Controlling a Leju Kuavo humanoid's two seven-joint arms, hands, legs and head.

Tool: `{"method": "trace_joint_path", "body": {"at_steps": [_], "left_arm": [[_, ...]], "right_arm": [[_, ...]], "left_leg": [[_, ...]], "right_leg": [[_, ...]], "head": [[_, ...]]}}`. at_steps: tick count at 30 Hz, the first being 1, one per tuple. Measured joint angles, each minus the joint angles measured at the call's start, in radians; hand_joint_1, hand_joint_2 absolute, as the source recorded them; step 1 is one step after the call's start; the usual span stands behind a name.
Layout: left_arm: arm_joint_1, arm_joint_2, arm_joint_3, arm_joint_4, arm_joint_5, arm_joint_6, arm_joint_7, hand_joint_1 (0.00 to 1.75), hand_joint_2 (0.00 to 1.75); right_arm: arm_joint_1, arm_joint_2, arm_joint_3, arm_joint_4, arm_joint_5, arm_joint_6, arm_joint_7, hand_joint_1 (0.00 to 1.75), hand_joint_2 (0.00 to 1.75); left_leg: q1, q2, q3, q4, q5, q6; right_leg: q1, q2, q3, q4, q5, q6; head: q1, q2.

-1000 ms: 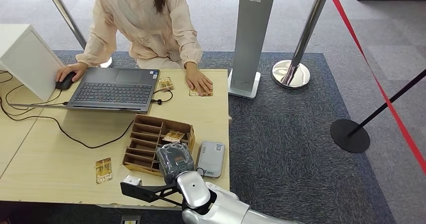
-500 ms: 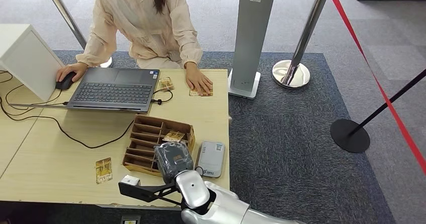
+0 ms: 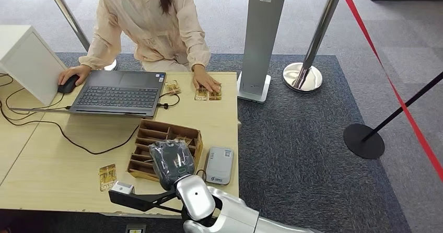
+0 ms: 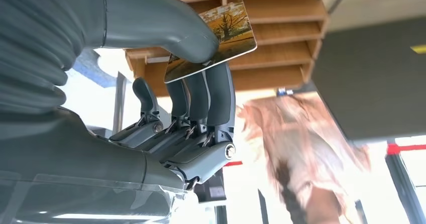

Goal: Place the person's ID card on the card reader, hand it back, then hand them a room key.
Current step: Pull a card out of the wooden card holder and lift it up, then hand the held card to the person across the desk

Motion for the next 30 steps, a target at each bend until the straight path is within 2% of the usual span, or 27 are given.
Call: {"method": "trace_joint_path", "body": {"at_steps": [5, 17, 30], "left_arm": [[0.025, 0.003, 0.000, 0.000, 0.004, 0.030, -0.066, 0.00, 0.00], [0.034, 0.005, 0.000, 0.000, 0.008, 0.036, -0.071, 0.00, 0.00], [0.034, 0.000, 0.001, 0.000, 0.004, 0.039, -0.073, 0.00, 0.00]], "right_arm": [[-0.001, -0.019, -0.001, -0.102, 0.032, 0.019, 0.022, 1.19, 1.75], [-0.003, -0.069, -0.031, -0.291, 0.087, 0.047, 0.052, 1.17, 1.75], [-0.086, -0.126, -0.091, -0.402, 0.102, 0.101, 0.119, 1.30, 1.75]], "left_leg": [[0.000, 0.000, 0.000, 0.000, 0.000, 0.000], [0.000, 0.000, 0.000, 0.000, 0.000, 0.000], [0.000, 0.000, 0.000, 0.000, 0.001, 0.000]], "right_leg": [[0.000, 0.000, 0.000, 0.000, 0.000, 0.000], [0.000, 0.000, 0.000, 0.000, 0.000, 0.000], [0.000, 0.000, 0.000, 0.000, 0.001, 0.000]], "head": [[0.000, 0.000], [0.000, 0.000], [0.000, 0.000]]}}
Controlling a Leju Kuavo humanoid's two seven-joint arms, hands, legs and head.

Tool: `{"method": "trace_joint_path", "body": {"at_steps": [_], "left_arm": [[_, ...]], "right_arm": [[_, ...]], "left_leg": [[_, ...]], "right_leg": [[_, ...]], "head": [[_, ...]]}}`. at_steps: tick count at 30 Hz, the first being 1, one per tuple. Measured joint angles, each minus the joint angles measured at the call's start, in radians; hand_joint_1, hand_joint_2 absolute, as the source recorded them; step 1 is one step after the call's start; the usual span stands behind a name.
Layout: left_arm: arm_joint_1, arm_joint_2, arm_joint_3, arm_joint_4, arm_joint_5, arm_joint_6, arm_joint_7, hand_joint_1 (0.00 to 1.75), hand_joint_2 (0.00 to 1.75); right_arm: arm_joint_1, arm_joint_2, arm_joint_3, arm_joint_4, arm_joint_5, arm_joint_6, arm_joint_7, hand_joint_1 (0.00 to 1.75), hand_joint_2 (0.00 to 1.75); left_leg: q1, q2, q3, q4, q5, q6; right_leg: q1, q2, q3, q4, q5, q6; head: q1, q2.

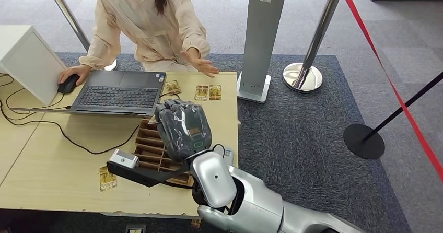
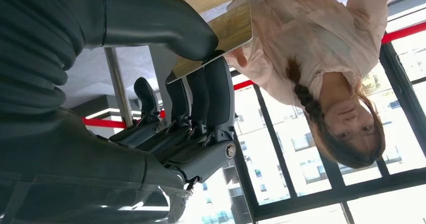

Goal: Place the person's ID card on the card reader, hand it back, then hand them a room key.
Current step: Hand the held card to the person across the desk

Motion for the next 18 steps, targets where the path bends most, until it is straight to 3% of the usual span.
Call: {"method": "trace_joint_path", "body": {"at_steps": [9, 18], "left_arm": [[-0.003, -0.008, 0.000, 0.002, -0.009, -0.002, 0.010, 0.00, 0.00], [-0.004, -0.011, 0.000, 0.003, -0.007, -0.003, 0.019, 0.00, 0.00]], "right_arm": [[-0.084, -0.031, -0.054, 0.025, -0.059, 0.005, 0.010, 1.39, 1.75], [-0.146, -0.010, -0.059, 0.088, -0.094, 0.008, 0.010, 1.43, 1.75]], "left_leg": [[0.000, 0.000, 0.000, 0.000, 0.000, 0.000], [0.000, -0.001, -0.001, 0.000, 0.000, 0.000]], "right_leg": [[0.000, 0.000, 0.000, 0.000, 0.001, 0.001], [0.000, 0.000, 0.000, 0.000, 0.001, 0.001]], "head": [[0.000, 0.000], [0.000, 0.000]]}}
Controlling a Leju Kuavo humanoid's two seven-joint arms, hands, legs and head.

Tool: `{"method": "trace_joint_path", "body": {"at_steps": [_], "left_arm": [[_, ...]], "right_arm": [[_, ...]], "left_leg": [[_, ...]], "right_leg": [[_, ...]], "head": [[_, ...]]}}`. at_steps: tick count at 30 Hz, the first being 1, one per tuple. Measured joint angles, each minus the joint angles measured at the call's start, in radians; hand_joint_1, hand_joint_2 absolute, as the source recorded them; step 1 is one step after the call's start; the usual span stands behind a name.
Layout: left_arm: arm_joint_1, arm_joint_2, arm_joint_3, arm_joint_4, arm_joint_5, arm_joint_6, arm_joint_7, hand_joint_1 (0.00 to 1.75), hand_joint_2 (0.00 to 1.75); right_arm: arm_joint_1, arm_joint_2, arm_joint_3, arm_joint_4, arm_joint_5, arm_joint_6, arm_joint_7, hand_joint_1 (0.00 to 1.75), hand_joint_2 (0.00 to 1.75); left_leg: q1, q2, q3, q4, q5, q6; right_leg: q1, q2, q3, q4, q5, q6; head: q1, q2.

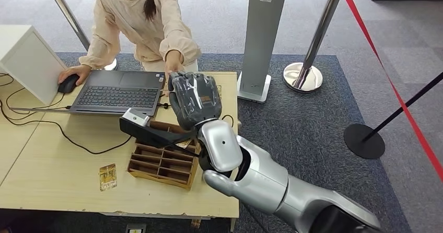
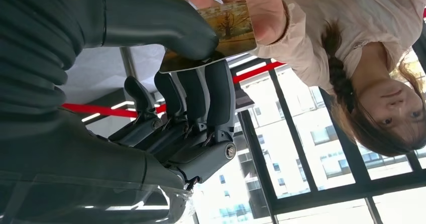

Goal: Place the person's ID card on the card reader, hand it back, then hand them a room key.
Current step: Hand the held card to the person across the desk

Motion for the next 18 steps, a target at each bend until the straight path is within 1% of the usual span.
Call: {"method": "trace_joint_path", "body": {"at_steps": [11, 14, 15, 18], "left_arm": [[-0.001, -0.001, 0.000, 0.000, 0.011, -0.001, 0.001, 0.00, 0.00], [-0.001, -0.001, 0.000, 0.000, 0.011, -0.001, 0.001, 0.00, 0.00], [-0.001, -0.001, 0.000, 0.000, 0.011, -0.001, 0.001, 0.00, 0.00], [-0.001, -0.001, 0.000, 0.001, 0.011, -0.001, 0.001, 0.00, 0.00]], "right_arm": [[-0.045, 0.045, 0.003, 0.082, -0.033, -0.004, 0.000, 1.45, 1.75], [-0.053, 0.053, 0.006, 0.105, -0.039, -0.005, 0.000, 1.39, 1.75], [-0.055, 0.055, 0.007, 0.112, -0.042, -0.005, 0.000, 1.23, 1.75], [-0.061, 0.061, 0.009, 0.132, -0.048, -0.007, 0.000, 0.22, 1.75]], "left_leg": [[0.000, 0.000, 0.000, 0.000, 0.000, 0.000], [0.000, 0.000, 0.000, 0.000, 0.000, 0.000], [0.000, 0.000, 0.000, 0.000, 0.000, 0.000], [0.000, 0.000, 0.000, 0.000, 0.000, 0.000]], "right_leg": [[0.000, 0.000, 0.000, 0.000, 0.000, 0.000], [0.000, 0.000, 0.000, 0.000, 0.000, 0.000], [0.000, 0.000, 0.000, 0.000, 0.000, 0.000], [0.000, 0.000, 0.000, 0.000, 0.000, 0.000]], "head": [[0.000, 0.000], [0.000, 0.000], [0.000, 0.000], [0.000, 0.000]]}}
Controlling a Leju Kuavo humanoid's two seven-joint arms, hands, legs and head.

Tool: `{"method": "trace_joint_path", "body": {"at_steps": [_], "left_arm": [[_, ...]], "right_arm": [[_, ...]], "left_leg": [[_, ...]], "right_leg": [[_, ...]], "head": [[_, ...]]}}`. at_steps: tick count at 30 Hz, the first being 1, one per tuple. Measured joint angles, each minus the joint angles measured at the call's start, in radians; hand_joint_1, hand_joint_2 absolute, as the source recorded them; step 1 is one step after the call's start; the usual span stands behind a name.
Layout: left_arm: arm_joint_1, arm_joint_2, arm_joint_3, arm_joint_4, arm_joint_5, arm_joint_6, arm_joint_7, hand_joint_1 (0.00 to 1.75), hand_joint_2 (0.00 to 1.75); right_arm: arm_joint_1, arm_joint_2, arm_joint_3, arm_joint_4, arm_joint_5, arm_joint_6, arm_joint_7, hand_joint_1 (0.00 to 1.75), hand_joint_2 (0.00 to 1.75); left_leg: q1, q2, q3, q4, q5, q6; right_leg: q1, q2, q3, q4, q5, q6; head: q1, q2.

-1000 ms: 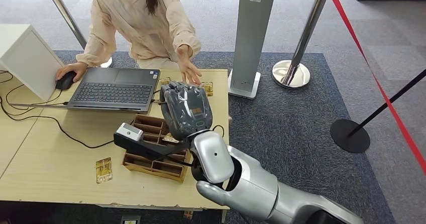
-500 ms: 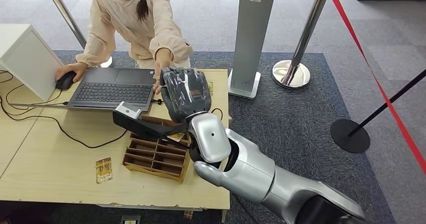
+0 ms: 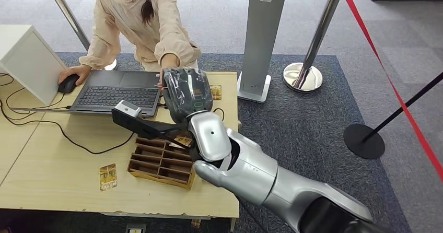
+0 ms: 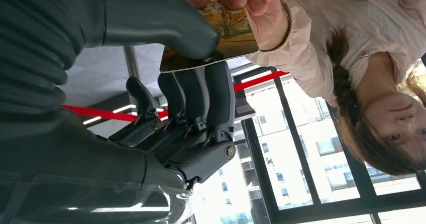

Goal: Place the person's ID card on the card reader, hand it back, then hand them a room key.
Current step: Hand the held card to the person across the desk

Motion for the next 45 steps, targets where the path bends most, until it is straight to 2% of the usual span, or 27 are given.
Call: {"method": "trace_joint_path", "body": {"at_steps": [1, 17, 21, 26, 29, 36, 45], "left_arm": [[0.000, 0.000, 0.000, 0.000, 0.000, 0.000, 0.000, 0.00, 0.00], [0.000, -0.001, 0.000, 0.002, -0.001, 0.000, -0.001, 0.00, 0.00], [0.001, -0.002, 0.000, 0.006, 0.010, 0.006, -0.009, 0.00, 0.00], [0.005, -0.002, 0.002, 0.007, 0.024, 0.021, -0.020, 0.00, 0.00], [0.008, -0.002, 0.005, 0.007, 0.034, 0.029, -0.028, 0.00, 0.00], [0.015, -0.002, 0.010, 0.008, 0.049, 0.042, -0.046, 0.00, 0.00], [0.018, -0.002, 0.018, 0.008, 0.052, 0.052, -0.051, 0.00, 0.00]], "right_arm": [[-0.002, 0.002, 0.000, 0.006, -0.002, -0.001, 0.000, 0.02, 1.75], [-0.006, 0.010, 0.010, 0.047, -0.029, -0.061, -0.014, 0.00, 1.75], [0.062, -0.015, 0.017, -0.025, -0.006, -0.154, -0.039, 0.00, 1.75], [0.157, -0.072, 0.007, -0.142, 0.033, -0.168, -0.039, 0.00, 1.75], [0.237, -0.118, -0.013, -0.216, 0.021, -0.216, -0.056, 0.00, 1.75], [0.446, -0.209, -0.106, -0.321, -0.143, -0.414, -0.190, 0.00, 1.75], [0.584, -0.258, -0.200, -0.316, -0.276, -0.434, -0.266, 0.00, 1.75]], "left_leg": [[0.000, 0.000, 0.000, 0.000, 0.000, 0.000], [0.000, 0.000, 0.000, 0.000, 0.000, 0.000], [0.000, 0.000, 0.000, 0.000, 0.000, 0.000], [0.000, 0.000, 0.000, 0.000, 0.000, 0.000], [-0.001, 0.000, 0.001, 0.000, 0.000, 0.000], [-0.001, 0.000, 0.000, 0.000, -0.001, 0.001], [-0.001, 0.000, 0.000, 0.000, -0.001, 0.001]], "right_leg": [[0.000, 0.000, 0.000, 0.000, 0.000, 0.000], [0.000, 0.000, 0.000, 0.000, 0.000, 0.000], [0.000, 0.000, 0.000, 0.000, 0.000, 0.000], [0.000, 0.000, 0.000, -0.001, 0.000, 0.000], [0.000, 0.000, 0.000, -0.001, 0.000, 0.000], [-0.001, 0.000, 0.000, -0.001, 0.000, 0.001], [0.000, 0.000, 0.000, -0.001, 0.000, 0.001]], "head": [[0.000, 0.000], [0.000, 0.000], [0.000, 0.000], [0.000, 0.000], [0.000, 0.000], [0.000, 0.000], [0.000, 0.000]]}}
